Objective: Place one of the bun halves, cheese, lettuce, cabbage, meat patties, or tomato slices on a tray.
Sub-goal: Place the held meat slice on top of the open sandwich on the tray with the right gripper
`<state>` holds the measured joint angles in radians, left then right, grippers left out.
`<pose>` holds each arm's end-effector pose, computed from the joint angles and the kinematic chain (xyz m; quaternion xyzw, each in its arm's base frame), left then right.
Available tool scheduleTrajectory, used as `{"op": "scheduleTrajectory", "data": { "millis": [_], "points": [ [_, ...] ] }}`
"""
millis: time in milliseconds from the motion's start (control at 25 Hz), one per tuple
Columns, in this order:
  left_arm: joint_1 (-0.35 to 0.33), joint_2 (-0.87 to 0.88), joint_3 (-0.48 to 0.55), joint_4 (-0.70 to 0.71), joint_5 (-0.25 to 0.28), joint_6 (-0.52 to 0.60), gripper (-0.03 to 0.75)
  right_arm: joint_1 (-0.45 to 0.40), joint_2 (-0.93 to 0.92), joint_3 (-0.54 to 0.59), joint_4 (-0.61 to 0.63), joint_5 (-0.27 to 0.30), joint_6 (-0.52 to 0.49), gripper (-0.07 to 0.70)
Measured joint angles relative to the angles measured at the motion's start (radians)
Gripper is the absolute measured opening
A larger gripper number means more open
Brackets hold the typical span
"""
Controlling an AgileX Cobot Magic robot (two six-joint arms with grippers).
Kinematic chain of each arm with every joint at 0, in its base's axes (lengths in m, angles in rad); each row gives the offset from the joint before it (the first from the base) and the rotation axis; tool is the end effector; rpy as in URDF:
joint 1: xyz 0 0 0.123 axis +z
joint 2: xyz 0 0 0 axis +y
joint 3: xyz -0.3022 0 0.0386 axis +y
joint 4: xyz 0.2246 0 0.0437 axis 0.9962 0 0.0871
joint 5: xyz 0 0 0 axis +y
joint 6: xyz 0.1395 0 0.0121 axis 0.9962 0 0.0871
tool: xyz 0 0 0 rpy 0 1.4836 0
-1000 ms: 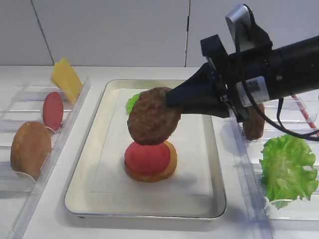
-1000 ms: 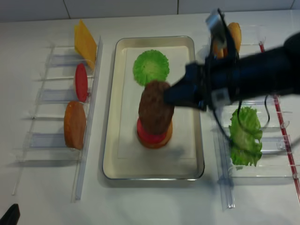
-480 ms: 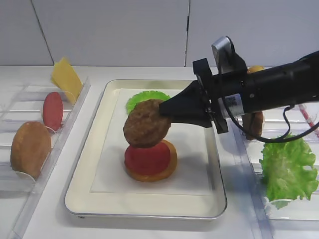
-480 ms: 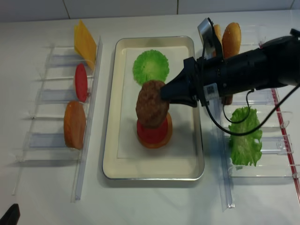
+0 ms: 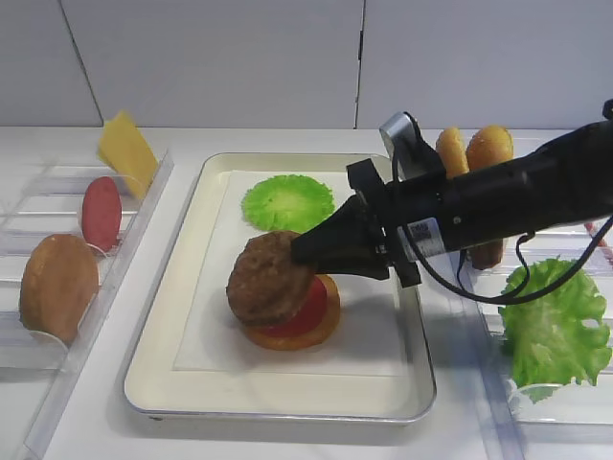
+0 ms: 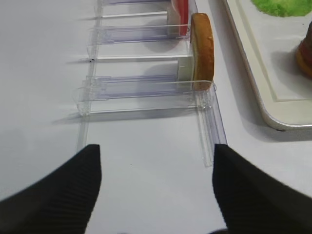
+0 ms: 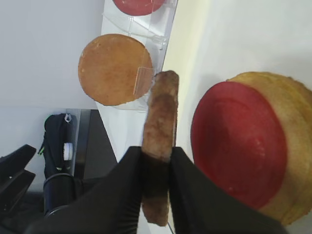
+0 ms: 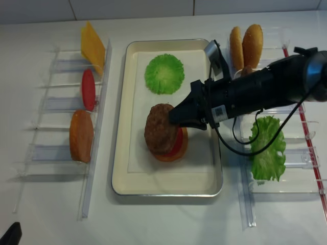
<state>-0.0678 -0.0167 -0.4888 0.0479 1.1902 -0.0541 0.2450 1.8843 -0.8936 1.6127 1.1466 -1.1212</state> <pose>-0.0114 0.0070 0.2248 0.0035 0.8836 -0.0047 0.4681 0.2886 0.2036 0.1928 -0.0795 0.8022 0.5845 0.0924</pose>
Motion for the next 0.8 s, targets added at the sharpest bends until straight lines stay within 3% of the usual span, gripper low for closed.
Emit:
{"op": "scheduleTrajectory", "data": {
  "millis": [280,520,800],
  "points": [
    [0.0,0.0,0.0,0.0,0.0,0.0,0.485,-0.064,0.0,-0.002,-0.002,-0.002,0.015,0.138],
    [0.0,0.0,0.0,0.0,0.0,0.0,0.485,-0.011,0.002,-0.002,-0.023,0.001,0.029,0.138],
    [0.0,0.0,0.0,0.0,0.0,0.0,0.485,-0.024,0.01,-0.002,-0.025,0.002,0.034,0.138]
  ]
}}
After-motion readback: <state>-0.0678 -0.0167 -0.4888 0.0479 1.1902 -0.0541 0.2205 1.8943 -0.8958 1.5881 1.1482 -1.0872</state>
